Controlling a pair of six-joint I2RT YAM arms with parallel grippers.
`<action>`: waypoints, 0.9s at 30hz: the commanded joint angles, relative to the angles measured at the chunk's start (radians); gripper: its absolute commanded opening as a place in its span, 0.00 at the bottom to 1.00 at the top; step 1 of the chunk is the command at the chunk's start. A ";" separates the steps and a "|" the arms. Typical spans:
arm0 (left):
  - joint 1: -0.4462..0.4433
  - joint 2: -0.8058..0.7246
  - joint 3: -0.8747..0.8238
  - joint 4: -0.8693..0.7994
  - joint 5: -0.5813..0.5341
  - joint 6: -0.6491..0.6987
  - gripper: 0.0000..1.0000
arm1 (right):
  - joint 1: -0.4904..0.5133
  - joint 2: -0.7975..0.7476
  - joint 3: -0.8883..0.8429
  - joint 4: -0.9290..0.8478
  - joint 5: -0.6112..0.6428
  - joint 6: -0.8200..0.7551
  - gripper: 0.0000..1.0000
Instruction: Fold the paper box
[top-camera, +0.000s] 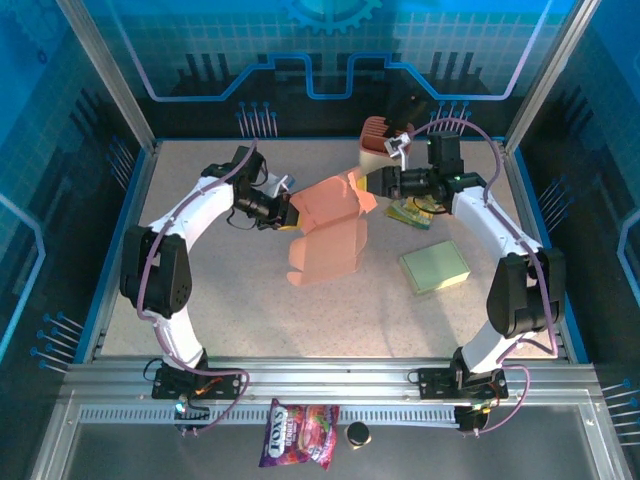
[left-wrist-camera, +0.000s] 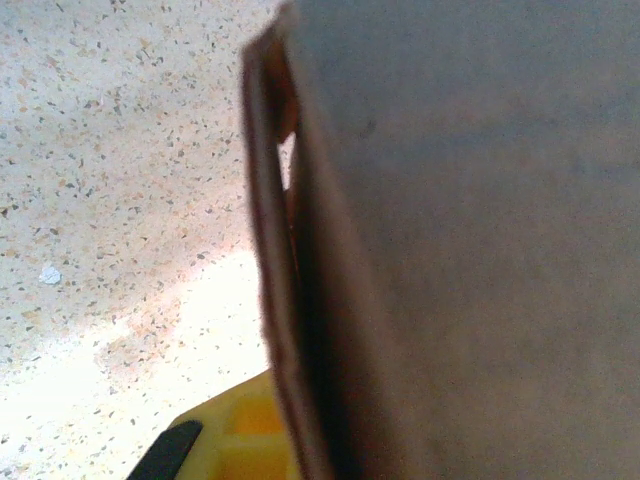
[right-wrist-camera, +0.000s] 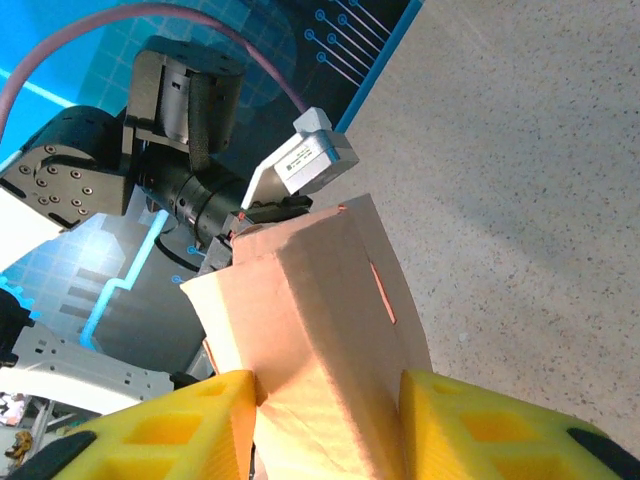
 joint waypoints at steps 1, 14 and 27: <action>0.009 0.006 0.033 -0.027 0.017 0.019 0.00 | 0.030 -0.013 0.054 -0.086 0.017 -0.068 0.40; 0.007 -0.007 0.047 -0.047 -0.016 0.003 0.00 | 0.157 0.003 0.216 -0.429 0.397 -0.278 0.33; -0.004 -0.041 0.023 -0.049 -0.033 0.002 0.00 | 0.310 0.093 0.379 -0.583 0.873 -0.314 0.36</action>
